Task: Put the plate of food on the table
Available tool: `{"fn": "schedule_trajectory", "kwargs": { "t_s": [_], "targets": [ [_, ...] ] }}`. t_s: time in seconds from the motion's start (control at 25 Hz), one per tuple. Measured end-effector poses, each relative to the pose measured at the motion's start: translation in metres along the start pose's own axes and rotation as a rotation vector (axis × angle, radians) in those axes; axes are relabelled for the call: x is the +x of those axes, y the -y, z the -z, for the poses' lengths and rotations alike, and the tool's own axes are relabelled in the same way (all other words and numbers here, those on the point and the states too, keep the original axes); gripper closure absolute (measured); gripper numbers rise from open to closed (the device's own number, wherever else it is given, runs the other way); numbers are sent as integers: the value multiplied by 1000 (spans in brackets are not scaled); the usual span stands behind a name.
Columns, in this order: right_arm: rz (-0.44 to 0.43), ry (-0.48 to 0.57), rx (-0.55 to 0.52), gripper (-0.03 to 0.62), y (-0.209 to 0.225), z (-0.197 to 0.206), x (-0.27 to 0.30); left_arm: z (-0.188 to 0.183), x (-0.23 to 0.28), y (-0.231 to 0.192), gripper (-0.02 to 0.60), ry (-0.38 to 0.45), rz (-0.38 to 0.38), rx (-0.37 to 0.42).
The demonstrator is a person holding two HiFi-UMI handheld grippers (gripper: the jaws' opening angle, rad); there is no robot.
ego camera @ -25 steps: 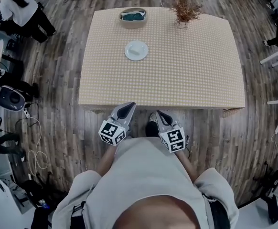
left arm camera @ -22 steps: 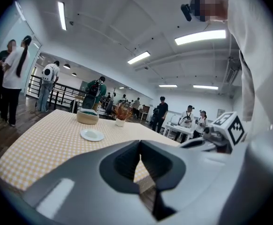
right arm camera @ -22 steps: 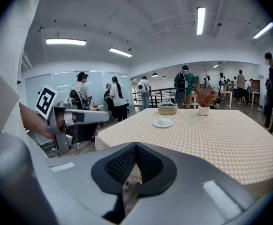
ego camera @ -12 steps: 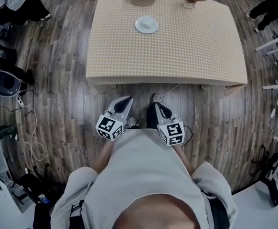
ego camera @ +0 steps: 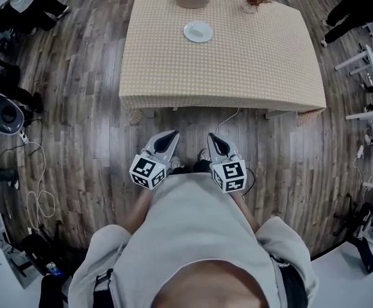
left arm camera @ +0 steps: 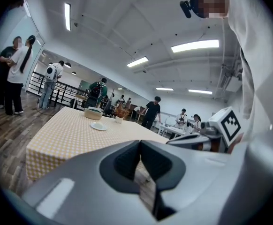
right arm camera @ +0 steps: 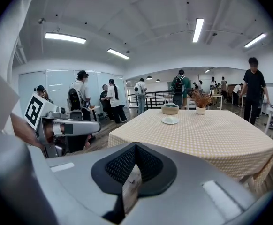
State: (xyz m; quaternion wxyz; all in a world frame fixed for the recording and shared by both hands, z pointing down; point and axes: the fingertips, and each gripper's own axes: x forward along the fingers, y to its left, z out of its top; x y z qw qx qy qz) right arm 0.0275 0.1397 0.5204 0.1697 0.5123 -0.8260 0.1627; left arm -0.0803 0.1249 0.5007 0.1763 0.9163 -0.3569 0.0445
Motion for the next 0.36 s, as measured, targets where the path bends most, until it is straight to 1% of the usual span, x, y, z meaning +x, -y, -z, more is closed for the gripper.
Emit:
{"fn": "schedule_trajectory", "kwargs": {
  "t_s": [0.12,0.24,0.36],
  "targets": [
    [-23,7,-9,596,1,-6,0,-3,2,3,572,7,-14,-2],
    [-50,16,-32,597,11,-16,-1,-10,14,14,572,22,-24,-6],
    [-76,31,-67,597,22,-27,-1,-16,28,26,572,34,-26,5]
  ]
}}
